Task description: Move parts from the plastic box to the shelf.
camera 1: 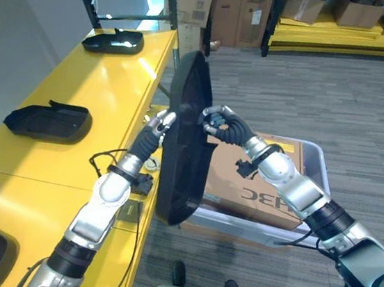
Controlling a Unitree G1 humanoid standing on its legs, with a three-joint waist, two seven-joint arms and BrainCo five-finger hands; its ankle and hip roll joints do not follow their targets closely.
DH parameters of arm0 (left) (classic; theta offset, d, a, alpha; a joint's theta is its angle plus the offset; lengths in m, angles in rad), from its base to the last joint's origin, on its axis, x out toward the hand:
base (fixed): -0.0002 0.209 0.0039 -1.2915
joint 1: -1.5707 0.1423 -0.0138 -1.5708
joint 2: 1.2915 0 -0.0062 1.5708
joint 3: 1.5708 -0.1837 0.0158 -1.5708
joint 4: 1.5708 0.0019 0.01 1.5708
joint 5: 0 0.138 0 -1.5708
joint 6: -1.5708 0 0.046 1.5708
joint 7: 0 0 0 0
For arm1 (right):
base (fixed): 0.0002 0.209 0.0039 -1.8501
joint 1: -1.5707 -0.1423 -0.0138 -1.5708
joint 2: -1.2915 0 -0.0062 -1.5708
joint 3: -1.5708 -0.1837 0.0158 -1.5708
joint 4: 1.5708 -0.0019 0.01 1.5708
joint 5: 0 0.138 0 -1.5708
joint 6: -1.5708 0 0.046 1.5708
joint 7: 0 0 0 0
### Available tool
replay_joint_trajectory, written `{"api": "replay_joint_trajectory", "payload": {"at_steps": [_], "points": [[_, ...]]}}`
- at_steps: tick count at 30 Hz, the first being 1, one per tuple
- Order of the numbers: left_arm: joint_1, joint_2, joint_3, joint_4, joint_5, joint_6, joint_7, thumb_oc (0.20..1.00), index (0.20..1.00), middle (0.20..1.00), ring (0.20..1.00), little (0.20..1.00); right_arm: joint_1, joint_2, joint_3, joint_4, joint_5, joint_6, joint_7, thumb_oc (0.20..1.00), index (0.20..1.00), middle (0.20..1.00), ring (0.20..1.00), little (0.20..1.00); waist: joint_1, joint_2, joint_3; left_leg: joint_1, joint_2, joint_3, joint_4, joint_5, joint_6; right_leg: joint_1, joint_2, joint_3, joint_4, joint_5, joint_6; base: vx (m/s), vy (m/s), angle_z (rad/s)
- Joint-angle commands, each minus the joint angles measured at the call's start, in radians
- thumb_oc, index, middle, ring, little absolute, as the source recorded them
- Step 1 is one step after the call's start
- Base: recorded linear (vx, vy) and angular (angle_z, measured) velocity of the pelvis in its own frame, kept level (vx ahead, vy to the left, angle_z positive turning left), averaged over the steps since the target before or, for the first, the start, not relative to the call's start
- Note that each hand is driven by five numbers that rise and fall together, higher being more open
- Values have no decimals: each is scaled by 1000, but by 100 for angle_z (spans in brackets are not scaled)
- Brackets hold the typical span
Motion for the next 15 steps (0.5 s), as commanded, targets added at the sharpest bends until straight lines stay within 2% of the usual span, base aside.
{"api": "replay_joint_trajectory", "payload": {"at_steps": [1, 2, 3, 4, 10, 15], "points": [[-52, -51, -134, -2, 55, -66, -105, 200, 200, 200, 200, 200, -67, 87, -27, -108, 29, -100, -5, 200, 200, 200, 200, 200, 14, -37, -85, 11, 53, 0, 22, -135, -6, -55, -74, -16, 41, -47, 55, 0, 0, 0], [-47, -51, -127, -8, 66, -68, -103, 200, 200, 200, 200, 200, -68, 77, -30, -111, 10, -101, -4, 200, 200, 200, 200, 200, 15, -38, -85, 12, 52, 0, 21, -135, -6, -54, -74, -16, 41, -47, 56, 0, 0, 0], [-43, -55, -122, 0, 69, -69, -91, 655, 655, 655, 655, 655, -67, 72, -29, -110, 1, -101, -5, 200, 200, 200, 200, 200, 15, -37, -85, 12, 53, 0, 21, -134, -6, -54, -75, -16, 41, -47, 55, 0, 0, 0], [-43, -56, -122, 0, 70, -69, -91, 1000, 1000, 1000, 1000, 1000, -67, 71, -29, -110, 1, -101, -5, 200, 200, 200, 200, 200, 15, -37, -85, 12, 53, 0, 21, -134, -6, -55, -75, -16, 41, -47, 55, 0, 0, 0], [-66, -41, -118, -36, 171, -78, -118, 1000, 1000, 1000, 1000, 1000, -80, 7, -31, -88, -97, -92, 19, 200, 200, 200, 200, 200, 16, -40, -86, 10, 50, -1, 21, -135, -3, -56, -76, -16, 42, -47, 57, 0, 0, 0], [-72, -43, -112, -47, 189, -88, -114, 1000, 1000, 1000, 1000, 1000, -92, -39, -20, -69, -135, -90, 44, 200, 200, 200, 200, 200, 17, -46, -86, 10, 49, -4, 20, -135, -3, -56, -75, -17, 42, -46, 57, 0, 0, 0]]}}
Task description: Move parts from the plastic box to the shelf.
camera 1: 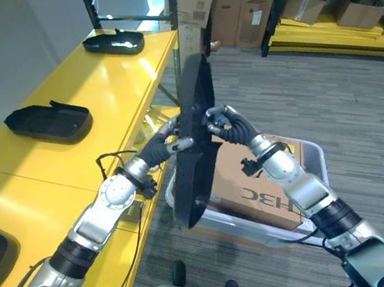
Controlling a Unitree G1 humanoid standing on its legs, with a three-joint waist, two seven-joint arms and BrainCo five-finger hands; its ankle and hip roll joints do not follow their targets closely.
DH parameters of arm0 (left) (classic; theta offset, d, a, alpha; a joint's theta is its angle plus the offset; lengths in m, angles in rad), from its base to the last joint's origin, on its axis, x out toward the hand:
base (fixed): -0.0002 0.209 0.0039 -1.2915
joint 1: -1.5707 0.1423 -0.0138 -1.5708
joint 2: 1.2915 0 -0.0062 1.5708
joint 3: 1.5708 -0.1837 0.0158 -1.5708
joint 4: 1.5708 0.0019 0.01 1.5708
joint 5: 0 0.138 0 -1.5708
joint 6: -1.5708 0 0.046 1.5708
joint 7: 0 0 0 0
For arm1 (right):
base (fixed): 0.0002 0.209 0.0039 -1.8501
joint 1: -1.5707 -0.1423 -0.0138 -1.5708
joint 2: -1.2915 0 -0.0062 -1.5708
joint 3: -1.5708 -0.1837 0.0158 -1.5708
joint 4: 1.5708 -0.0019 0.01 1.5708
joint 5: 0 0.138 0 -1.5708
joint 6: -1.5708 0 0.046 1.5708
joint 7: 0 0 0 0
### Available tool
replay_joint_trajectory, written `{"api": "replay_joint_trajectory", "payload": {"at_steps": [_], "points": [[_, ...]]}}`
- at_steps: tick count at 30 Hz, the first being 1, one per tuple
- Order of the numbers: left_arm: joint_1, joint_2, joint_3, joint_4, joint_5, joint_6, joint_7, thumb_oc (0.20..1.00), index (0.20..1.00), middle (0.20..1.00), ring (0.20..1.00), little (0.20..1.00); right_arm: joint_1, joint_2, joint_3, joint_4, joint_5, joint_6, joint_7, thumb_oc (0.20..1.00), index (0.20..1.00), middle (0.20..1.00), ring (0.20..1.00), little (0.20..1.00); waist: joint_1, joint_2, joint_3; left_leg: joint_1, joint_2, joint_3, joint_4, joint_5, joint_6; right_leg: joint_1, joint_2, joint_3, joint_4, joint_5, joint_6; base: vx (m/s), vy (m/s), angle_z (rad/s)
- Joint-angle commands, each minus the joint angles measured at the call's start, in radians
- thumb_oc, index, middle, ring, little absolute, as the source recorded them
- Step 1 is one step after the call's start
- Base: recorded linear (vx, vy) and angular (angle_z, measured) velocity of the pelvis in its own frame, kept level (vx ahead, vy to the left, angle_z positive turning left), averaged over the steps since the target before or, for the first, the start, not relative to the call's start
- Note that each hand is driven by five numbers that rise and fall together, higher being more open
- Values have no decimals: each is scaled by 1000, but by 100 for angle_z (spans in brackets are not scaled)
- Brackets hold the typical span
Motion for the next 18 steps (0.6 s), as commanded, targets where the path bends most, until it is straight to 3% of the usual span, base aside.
{"api": "replay_joint_trajectory", "payload": {"at_steps": [1, 7, 14, 18], "points": [[-69, -46, -82, -47, 40, -88, -35, 1000, 1000, 1000, 1000, 1000, -94, 19, -6, -61, -33, -77, 29, 200, 200, 200, 200, 200, 17, -48, -85, 9, 49, -5, 22, -134, -3, -57, -74, -18, 43, -47, 57, 0, 0, 0], [-78, -50, -83, -50, 68, -93, -33, 1000, 1000, 1000, 1000, 1000, -125, -50, 36, -37, -109, -79, 62, 200, 200, 200, 200, 200, 18, -54, -87, 7, 51, -8, 22, -135, -5, -56, -72, -19, 40, -47, 56, 0, 0, 0], [-101, -46, -90, -51, 89, -90, -48, 1000, 1000, 1000, 1000, 1000, -206, -169, 110, -17, -306, -90, 69, 200, 200, 200, 200, 200, 18, -59, -92, 8, 53, -13, 21, -136, -7, -55, -70, -20, 39, -47, 56, 0, 0, 0], [-108, -51, -106, -45, 91, -82, -55, 1000, 1000, 1000, 1000, 1000, -227, -156, 117, -17, -297, -81, 64, 200, 200, 200, 200, 200, 17, -59, -91, 8, 53, -10, 22, -137, -6, -56, -71, -20, 39, -46, 56, 0, 0, 0]]}}
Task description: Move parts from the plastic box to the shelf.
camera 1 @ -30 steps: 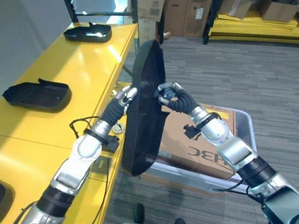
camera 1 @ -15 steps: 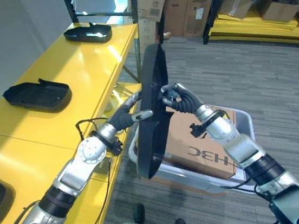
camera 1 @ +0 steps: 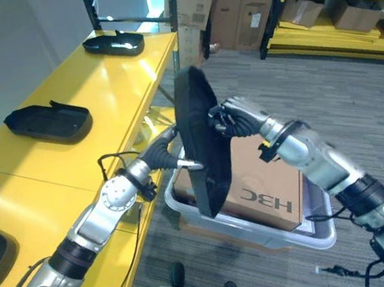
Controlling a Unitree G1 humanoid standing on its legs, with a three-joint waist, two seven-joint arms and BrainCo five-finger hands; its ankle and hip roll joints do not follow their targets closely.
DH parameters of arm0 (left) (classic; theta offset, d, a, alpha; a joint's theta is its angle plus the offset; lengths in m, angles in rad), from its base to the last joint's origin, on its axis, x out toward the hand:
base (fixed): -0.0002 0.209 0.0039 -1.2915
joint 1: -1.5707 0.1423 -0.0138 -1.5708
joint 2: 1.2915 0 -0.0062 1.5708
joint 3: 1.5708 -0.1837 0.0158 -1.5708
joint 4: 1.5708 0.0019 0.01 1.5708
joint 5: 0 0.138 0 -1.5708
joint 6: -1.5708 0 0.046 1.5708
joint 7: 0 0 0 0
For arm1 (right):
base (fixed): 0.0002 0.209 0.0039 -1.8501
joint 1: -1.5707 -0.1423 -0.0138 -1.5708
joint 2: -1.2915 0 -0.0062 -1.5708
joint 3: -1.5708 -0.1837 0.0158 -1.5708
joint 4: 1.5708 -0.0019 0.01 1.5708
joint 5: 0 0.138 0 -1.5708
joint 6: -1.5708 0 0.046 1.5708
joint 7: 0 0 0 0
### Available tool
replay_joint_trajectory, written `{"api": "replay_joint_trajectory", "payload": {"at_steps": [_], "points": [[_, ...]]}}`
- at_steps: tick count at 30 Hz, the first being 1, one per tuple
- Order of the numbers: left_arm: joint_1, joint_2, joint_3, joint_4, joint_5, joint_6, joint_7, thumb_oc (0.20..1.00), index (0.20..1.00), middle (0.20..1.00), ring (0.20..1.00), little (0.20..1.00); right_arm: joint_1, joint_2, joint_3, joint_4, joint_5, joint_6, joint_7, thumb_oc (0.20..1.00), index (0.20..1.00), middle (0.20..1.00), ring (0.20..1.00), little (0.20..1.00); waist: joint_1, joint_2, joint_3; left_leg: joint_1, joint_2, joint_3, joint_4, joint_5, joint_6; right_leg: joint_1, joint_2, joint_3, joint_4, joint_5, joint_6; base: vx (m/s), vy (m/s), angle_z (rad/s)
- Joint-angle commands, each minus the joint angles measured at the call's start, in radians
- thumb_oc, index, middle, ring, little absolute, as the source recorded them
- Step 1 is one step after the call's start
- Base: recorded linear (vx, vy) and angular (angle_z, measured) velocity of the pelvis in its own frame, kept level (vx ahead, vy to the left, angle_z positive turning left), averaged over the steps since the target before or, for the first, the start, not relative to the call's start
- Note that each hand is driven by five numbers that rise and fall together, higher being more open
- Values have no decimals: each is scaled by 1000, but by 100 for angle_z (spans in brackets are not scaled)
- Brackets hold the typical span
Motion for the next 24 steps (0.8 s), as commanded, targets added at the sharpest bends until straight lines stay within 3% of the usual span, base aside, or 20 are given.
{"api": "replay_joint_trajectory", "payload": {"at_steps": [1, 9, 18, 19, 20, 21, 24], "points": [[-108, -63, -94, -47, 22, -86, -33, 1000, 1000, 1000, 1000, 1000, -84, 72, 36, -22, 1, -41, 1, 200, 200, 200, 200, 200, 18, -36, -78, 8, 53, -8, 22, -140, -8, -57, -72, -16, 40, -46, 55, 0, 0, 0], [-97, -93, -95, 2, 92, -58, -38, 1000, 1000, 1000, 1000, 1000, -53, 140, -8, -85, 45, -34, 7, 200, 200, 200, 200, 200, 19, -34, -75, 2, 51, -10, 25, -136, -4, -63, -72, -14, 41, -42, 54, 0, 0, 0], [-54, -153, -89, 102, 79, -35, 2, 1000, 1000, 1000, 1000, 1000, -28, 191, -5, -148, 66, -40, 3, 200, 200, 200, 200, 200, 23, -35, -72, 0, 50, -11, 25, -137, -3, -66, -72, -14, 42, -43, 53, 0, 0, 0], [-55, -163, -92, 126, 95, -33, 15, 727, 727, 727, 727, 727, -26, 204, 3, -162, 79, -42, 10, 200, 200, 200, 200, 200, 23, -36, -70, -1, 51, -11, 26, -137, -3, -66, -72, -13, 42, -43, 52, 0, 0, 0], [-55, -163, -92, 126, 95, -33, 15, 526, 526, 526, 526, 526, -26, 204, 3, -163, 79, -42, 11, 200, 200, 200, 200, 200, 23, -36, -71, -1, 51, -11, 26, -137, -3, -66, -72, -13, 42, -43, 52, 0, 0, 0], [-51, -168, -88, 138, 102, -34, 33, 200, 200, 200, 200, 200, -24, 207, 8, -173, 84, -44, 12, 200, 200, 200, 200, 200, 23, -36, -70, -2, 52, -11, 27, -137, -3, -66, -72, -13, 42, -43, 52, 0, 0, 0], [-44, -174, -83, 158, 125, -39, 67, 200, 200, 200, 200, 200, -15, 217, 12, -212, 109, -50, 10, 200, 200, 200, 200, 200, 23, -39, -66, -4, 51, -11, 27, -137, -3, -68, -72, -12, 42, -43, 52, 0, 0, 0]]}}
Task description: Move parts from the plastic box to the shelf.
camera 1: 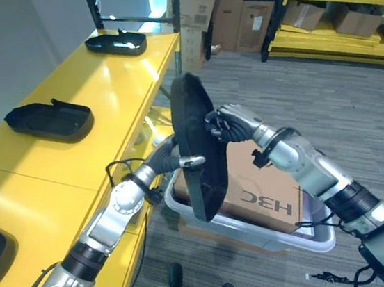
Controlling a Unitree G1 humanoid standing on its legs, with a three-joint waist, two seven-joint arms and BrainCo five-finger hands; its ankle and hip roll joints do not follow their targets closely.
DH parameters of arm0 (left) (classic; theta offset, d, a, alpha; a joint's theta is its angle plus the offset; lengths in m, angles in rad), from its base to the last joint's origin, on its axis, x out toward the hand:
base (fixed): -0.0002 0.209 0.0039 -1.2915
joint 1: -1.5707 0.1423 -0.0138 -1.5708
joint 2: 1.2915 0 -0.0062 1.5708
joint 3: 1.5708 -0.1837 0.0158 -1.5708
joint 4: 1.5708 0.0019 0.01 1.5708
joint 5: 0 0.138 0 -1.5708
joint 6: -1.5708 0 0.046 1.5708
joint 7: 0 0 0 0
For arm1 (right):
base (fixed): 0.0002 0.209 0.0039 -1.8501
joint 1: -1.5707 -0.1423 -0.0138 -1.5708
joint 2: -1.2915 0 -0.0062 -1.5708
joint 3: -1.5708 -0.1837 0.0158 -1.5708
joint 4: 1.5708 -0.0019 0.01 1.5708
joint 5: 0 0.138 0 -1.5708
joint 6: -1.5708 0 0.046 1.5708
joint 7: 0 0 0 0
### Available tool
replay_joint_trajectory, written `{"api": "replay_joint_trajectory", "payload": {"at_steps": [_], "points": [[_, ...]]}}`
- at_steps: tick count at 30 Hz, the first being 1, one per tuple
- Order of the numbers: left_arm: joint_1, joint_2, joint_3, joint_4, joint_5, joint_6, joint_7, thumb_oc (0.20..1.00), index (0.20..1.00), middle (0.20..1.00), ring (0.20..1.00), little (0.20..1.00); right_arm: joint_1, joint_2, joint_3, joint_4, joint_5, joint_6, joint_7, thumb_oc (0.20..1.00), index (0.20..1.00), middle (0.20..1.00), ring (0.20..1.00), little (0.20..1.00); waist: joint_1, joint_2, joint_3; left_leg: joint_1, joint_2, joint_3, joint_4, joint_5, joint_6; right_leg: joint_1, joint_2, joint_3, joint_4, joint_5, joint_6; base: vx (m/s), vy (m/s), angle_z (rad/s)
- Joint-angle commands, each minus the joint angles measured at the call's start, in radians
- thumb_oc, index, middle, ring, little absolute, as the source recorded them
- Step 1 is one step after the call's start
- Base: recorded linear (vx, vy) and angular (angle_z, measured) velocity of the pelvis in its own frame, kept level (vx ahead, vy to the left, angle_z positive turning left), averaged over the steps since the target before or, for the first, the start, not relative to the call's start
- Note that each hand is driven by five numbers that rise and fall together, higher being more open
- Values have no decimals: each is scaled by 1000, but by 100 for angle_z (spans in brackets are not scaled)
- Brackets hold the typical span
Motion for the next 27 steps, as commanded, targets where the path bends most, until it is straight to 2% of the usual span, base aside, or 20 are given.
{"api": "replay_joint_trajectory", "payload": {"at_steps": [1, 11, 12, 16, 23, 24, 25, 26, 27], "points": [[-72, -77, -76, 64, 46, -47, 28, 200, 200, 200, 200, 200, -53, 124, 35, -214, 116, -119, -15, 200, 200, 200, 200, 200, 12, -34, -62, 3, 53, -11, 28, -135, -2, -63, -71, -13, 42, -42, 51, 0, 0, 0], [-48, -70, -5, 40, 62, -69, 115, 200, 200, 200, 200, 200, -28, 110, 18, -254, 126, -125, -45, 200, 200, 200, 200, 200, 10, -38, -62, 9, 55, -9, 25, -139, -3, -59, -69, -11, 43, -49, 49, 0, 0, 0], [-60, -61, 24, 43, 109, -73, 165, 200, 200, 200, 200, 200, -13, 103, -4, -272, 126, -130, -65, 200, 200, 200, 200, 200, 6, -38, -63, 12, 57, -6, 22, -139, -4, -57, -68, -11, 42, -50, 49, 33, -16, 0], [-75, -57, 57, 67, 158, -76, 226, 200, 200, 200, 200, 200, 10, 104, -35, -304, 168, -142, -85, 200, 200, 200, 200, 200, -1, -38, -63, 16, 58, 1, 22, -141, -5, -56, -69, -8, 40, -50, 50, 1, -3, -1], [-80, -82, 90, 116, 185, -98, 353, 200, 200, 200, 200, 200, 38, 98, -34, -354, 256, -174, -93, 200, 200, 200, 200, 200, -14, -41, -64, 21, 61, 14, 21, -143, -7, -58, -69, 1, 40, -50, 52, 0, -10, -6], [-85, -86, 92, 125, 194, -104, 375, 200, 200, 200, 200, 200, 39, 96, -34, -361, 269, -177, -94, 263, 263, 263, 263, 263, -16, -41, -66, 23, 62, 17, 21, -143, -9, -58, -68, 3, 40, -50, 52, 3, -9, -8], [-89, -90, 91, 136, 199, -107, 387, 200, 200, 200, 200, 200, 43, 95, -38, -359, 279, -180, -104, 548, 548, 548, 548, 548, -19, -41, -66, 25, 62, 18, 21, -144, -8, -57, -67, 4, 40, -51, 52, 0, -17, -11], [-97, -88, 104, 150, 212, -111, 418, 200, 200, 200, 200, 200, 67, 100, -55, -354, 324, -189, -116, 1000, 1000, 1000, 1000, 1000, -25, -42, -68, 27, 62, 21, 21, -145, -9, -58, -67, 9, 40, -50, 52, -1, -11, -12], [-94, -88, 106, 155, 217, -114, 423, 200, 200, 200, 200, 200, 77, 100, -66, -359, 334, -193, -122, 1000, 1000, 1000, 1000, 1000, -28, -42, -69, 29, 63, 23, 20, -146, -9, -57, -67, 10, 40, -51, 53, -1, -8, -16]]}}
